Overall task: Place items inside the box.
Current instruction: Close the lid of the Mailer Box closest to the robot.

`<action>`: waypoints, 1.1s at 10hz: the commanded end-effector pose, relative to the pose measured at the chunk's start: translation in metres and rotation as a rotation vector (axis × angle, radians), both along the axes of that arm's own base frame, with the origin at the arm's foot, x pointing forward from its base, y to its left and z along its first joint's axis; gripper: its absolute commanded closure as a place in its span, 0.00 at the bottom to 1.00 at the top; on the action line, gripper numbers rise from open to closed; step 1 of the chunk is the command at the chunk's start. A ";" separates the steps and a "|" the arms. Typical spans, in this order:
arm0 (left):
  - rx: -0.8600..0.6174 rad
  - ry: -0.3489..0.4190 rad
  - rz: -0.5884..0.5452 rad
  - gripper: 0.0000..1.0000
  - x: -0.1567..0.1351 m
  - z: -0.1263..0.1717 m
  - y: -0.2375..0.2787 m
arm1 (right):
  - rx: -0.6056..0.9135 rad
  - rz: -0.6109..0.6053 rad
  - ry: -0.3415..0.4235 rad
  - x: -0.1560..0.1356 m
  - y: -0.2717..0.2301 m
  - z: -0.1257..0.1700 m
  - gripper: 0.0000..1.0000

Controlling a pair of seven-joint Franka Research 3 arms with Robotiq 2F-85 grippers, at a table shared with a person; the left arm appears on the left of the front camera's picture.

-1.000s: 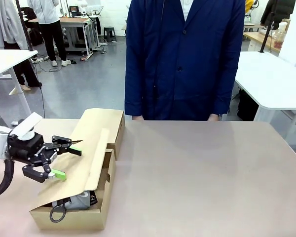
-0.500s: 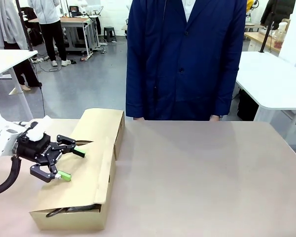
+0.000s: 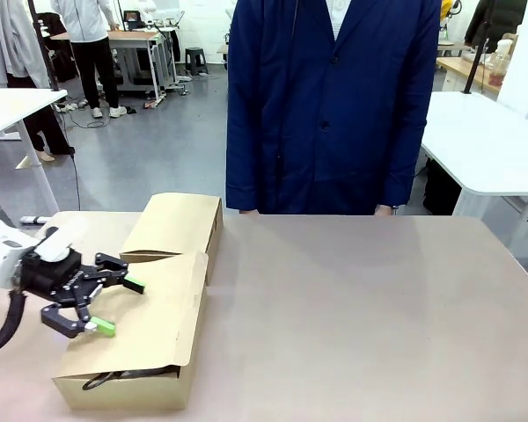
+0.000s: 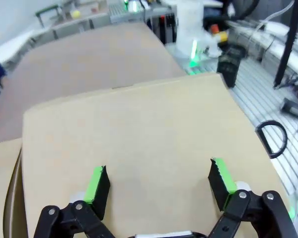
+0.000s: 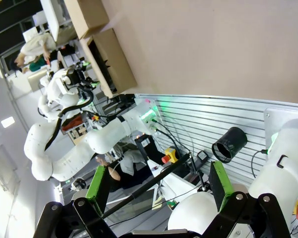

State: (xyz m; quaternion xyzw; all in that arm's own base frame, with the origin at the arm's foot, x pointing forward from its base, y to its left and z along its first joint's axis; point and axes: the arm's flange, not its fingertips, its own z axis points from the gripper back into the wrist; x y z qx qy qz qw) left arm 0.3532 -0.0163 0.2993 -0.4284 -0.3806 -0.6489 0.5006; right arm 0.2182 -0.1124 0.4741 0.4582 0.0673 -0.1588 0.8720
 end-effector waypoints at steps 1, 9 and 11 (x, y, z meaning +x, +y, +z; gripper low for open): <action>-0.146 0.135 0.099 0.00 -0.034 0.037 0.047 | 0.021 0.002 -0.018 0.000 0.001 0.001 0.00; -0.179 0.781 0.362 0.00 -0.040 0.069 0.177 | 0.021 0.002 -0.018 0.000 0.001 0.001 0.00; -0.179 0.781 0.362 0.00 -0.040 0.069 0.177 | 0.021 0.002 -0.018 0.000 0.001 0.001 0.00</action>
